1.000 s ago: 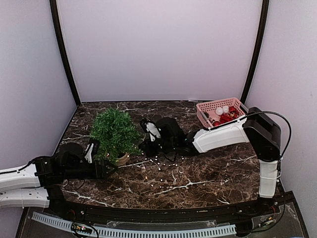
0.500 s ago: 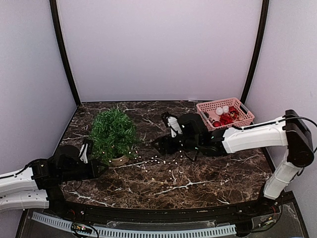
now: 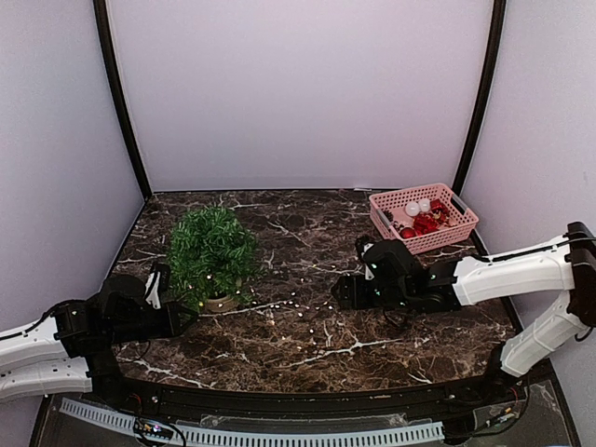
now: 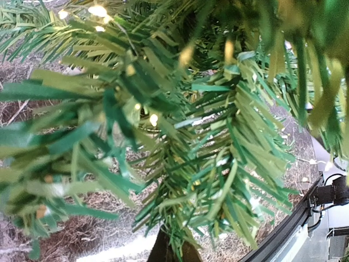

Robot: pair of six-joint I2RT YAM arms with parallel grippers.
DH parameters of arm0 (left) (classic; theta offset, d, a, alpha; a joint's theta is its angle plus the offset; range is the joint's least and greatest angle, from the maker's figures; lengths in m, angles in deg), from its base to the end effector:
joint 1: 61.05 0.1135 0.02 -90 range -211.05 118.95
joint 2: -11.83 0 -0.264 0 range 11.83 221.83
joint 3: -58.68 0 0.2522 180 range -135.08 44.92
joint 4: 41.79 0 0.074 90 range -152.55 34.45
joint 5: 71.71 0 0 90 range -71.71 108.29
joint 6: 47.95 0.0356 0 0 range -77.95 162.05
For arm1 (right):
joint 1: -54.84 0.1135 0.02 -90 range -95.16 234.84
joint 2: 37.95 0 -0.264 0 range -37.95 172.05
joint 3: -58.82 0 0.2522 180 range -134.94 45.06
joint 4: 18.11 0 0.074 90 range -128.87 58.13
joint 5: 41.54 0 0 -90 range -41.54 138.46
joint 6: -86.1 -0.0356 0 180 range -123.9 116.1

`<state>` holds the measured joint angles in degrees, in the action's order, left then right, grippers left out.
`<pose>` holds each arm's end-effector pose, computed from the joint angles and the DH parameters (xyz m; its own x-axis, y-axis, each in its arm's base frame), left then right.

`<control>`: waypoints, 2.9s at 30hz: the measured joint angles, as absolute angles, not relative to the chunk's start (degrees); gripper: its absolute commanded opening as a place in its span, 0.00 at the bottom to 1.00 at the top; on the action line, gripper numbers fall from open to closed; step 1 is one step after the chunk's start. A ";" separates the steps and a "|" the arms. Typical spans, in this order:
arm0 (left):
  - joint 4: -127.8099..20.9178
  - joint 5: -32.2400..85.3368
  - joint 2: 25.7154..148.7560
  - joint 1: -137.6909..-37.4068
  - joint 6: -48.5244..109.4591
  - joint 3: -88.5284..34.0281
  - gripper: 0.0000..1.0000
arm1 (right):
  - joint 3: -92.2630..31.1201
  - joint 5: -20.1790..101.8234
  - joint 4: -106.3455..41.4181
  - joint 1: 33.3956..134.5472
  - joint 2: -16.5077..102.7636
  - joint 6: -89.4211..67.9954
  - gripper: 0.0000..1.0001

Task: Decorate the small christmas tree
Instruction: Wrap the side of the string light in the gap of the branches.

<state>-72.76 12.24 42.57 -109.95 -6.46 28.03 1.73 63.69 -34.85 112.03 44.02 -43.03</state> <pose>0.0942 -0.1023 0.1916 -0.7416 -0.2831 -0.6082 0.2031 0.7694 -0.6057 0.1666 0.2411 0.1968 -0.7238 0.0011 -0.6900 -0.3194 0.8859 0.3364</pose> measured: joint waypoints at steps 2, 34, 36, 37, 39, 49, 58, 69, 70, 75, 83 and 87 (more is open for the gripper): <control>-73.05 12.07 42.57 -109.95 -6.40 28.03 0.00 | 2.87 63.45 -33.76 112.27 44.87 -45.35 0.81; -72.85 4.72 43.80 -104.27 7.24 28.62 0.00 | 2.41 79.64 -37.15 94.26 35.98 -41.90 0.07; -72.57 4.77 43.25 -104.27 8.18 28.82 0.00 | 2.56 81.87 -40.84 93.39 35.34 -42.09 0.46; -72.37 4.81 43.10 -104.27 8.51 28.95 0.00 | 2.61 82.33 -42.41 93.15 35.28 -42.27 0.62; -72.13 4.94 42.64 -104.27 9.19 29.00 0.00 | 2.67 82.42 -45.76 93.04 35.28 -42.55 0.77; -71.98 4.99 41.74 -104.27 10.61 29.00 0.00 | 2.47 73.02 -60.16 96.97 23.67 -40.32 0.84; -72.02 5.23 41.43 -104.25 10.76 29.00 0.00 | 2.34 44.30 -35.18 108.36 30.10 -27.80 0.83; -72.54 5.21 40.23 -103.94 10.50 29.00 0.00 | -17.04 33.02 -27.68 122.15 61.16 -14.51 0.74; -72.61 5.21 40.10 -103.92 10.43 29.00 0.00 | -17.77 32.06 -27.49 122.35 62.21 -13.96 0.73; -73.26 5.18 39.71 -103.73 10.32 29.00 0.00 | -18.84 28.10 -26.39 122.63 64.50 -13.37 0.72; -73.40 5.10 39.93 -103.68 10.28 29.00 0.00 | -18.81 26.18 -24.10 123.40 64.68 -13.81 0.00; -73.72 4.48 39.84 -103.68 10.08 29.00 0.00 | -18.77 29.66 -23.64 123.49 64.68 -15.10 0.00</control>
<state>-73.72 4.48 39.84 -103.68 10.08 29.00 -18.77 29.66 -23.64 123.49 64.68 -15.10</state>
